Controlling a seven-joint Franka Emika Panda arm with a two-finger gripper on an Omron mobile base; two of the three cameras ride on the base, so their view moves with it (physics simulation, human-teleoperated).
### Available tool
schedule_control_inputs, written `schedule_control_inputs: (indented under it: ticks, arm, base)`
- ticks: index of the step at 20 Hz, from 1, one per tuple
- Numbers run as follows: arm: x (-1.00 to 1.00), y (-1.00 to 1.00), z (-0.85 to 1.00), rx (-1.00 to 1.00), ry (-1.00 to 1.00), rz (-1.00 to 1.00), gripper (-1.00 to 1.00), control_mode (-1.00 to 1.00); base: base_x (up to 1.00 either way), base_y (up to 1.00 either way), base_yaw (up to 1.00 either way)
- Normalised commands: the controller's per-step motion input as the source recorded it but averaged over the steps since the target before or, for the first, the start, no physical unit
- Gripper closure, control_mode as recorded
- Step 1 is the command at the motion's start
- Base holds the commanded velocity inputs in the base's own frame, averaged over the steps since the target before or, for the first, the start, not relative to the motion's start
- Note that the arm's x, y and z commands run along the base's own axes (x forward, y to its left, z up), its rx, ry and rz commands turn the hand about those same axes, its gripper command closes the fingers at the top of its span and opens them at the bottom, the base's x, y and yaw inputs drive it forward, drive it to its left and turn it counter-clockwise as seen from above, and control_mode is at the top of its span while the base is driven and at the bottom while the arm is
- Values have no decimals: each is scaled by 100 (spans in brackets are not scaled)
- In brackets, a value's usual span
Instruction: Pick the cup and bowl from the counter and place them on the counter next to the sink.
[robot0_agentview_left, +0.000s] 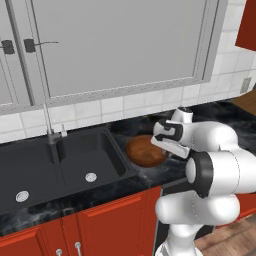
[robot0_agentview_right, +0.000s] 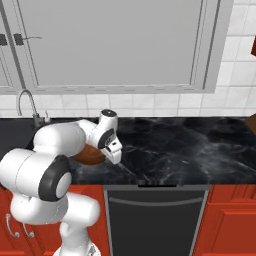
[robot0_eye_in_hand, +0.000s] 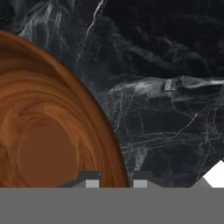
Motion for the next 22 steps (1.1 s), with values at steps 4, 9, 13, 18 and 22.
schedule_control_inputs:
  ticks: [4,9,13,18,22]
  arm:
    - [11,0,-22,0,2,-5,100,-100]
    - [1,0,-11,0,5,-2,100,-100]
    - [0,0,0,0,0,0,100,-100]
    - [0,0,0,0,0,0,100,-100]
    - [0,0,0,0,0,0,-100,-100]
  base:
    - [0,0,0]
    - [0,0,0]
    - [0,0,0]
    - [0,0,0]
    - [0,0,0]
